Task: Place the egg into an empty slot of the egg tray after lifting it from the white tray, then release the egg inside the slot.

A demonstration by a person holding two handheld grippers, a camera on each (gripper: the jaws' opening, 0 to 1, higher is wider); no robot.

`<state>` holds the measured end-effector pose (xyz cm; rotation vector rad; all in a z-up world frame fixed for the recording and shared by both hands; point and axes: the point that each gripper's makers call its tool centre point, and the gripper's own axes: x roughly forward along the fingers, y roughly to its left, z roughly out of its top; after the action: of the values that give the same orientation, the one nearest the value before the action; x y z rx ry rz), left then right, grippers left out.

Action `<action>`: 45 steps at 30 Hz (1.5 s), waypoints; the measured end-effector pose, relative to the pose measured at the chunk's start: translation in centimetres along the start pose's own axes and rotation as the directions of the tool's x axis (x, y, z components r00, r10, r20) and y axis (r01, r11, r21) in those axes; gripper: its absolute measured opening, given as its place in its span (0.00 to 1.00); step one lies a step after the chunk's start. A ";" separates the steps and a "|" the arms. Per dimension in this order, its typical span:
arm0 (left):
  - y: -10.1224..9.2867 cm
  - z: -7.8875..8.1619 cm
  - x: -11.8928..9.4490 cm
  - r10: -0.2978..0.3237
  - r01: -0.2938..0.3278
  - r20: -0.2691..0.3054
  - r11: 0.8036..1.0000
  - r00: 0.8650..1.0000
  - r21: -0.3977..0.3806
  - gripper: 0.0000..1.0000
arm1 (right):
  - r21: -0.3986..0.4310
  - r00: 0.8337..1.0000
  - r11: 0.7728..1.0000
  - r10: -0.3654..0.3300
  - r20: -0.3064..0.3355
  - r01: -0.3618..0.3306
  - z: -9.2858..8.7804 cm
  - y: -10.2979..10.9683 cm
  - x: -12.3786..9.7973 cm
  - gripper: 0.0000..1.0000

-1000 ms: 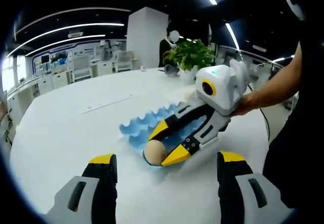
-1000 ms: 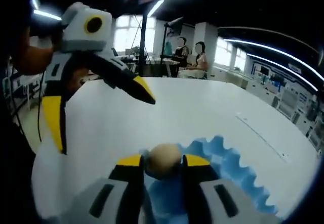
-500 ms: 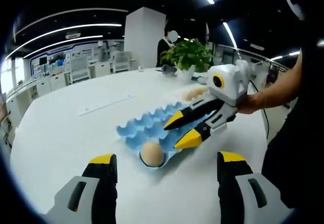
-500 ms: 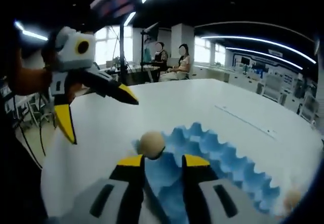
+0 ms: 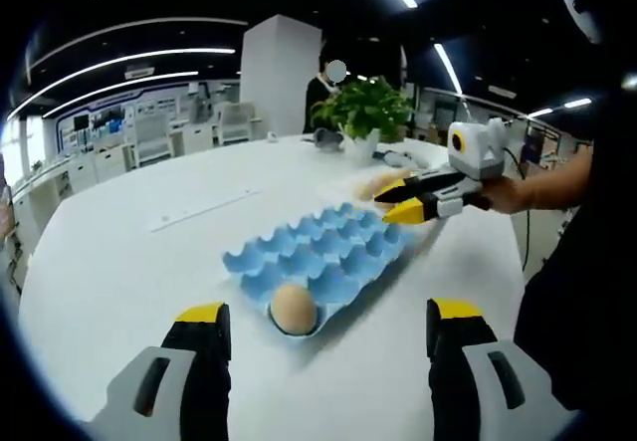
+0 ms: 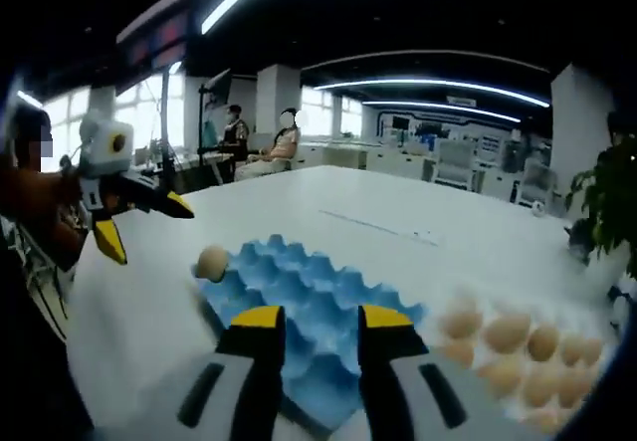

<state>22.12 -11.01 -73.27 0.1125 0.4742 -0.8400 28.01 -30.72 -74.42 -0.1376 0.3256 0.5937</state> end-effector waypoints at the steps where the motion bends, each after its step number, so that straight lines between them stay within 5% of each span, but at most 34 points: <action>1: 0.0 0.0 0.0 -0.001 0.001 0.001 1.000 1.000 0.000 0.82 | 0.027 0.999 0.999 -0.046 0.011 0.045 -0.3 -1.3 -0.8 0.29; 6: -0.1 0.0 0.0 -0.002 0.002 -0.001 1.000 1.000 0.003 0.82 | 0.089 0.979 0.975 -0.204 -0.002 0.203 -1.8 -5.7 -3.8 0.29; 14: -0.1 0.0 0.0 -0.003 0.003 0.001 1.000 1.000 0.001 0.82 | 0.136 0.953 0.943 -0.298 -0.062 0.304 -4.6 -8.7 -6.0 0.29; 25: -0.1 -0.1 -0.1 -0.002 0.002 0.002 1.000 1.000 -0.005 0.81 | 0.081 0.954 0.953 -0.284 -0.098 0.292 -6.1 -8.2 -5.9 0.28; 30: -0.1 -0.2 -0.1 -0.001 0.000 -0.002 1.000 1.000 -0.011 0.81 | 0.073 0.965 0.962 -0.258 -0.054 0.261 -6.1 -8.2 -6.1 0.25; 35: 0.0 -0.4 -0.1 0.000 0.000 -0.006 1.000 1.000 -0.008 0.81 | 0.113 0.963 0.958 -0.255 -0.091 0.265 -5.9 -8.3 -6.1 0.24; 45: 0.1 -0.4 -0.4 0.009 -0.009 -0.011 1.000 1.000 0.000 0.81 | 0.121 0.974 0.967 -0.217 -0.060 0.223 -3.8 -7.9 -6.5 0.23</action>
<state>21.81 -10.49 -73.46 0.1189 0.4839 -0.8309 26.43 -41.45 -75.48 -0.0641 0.3863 0.3490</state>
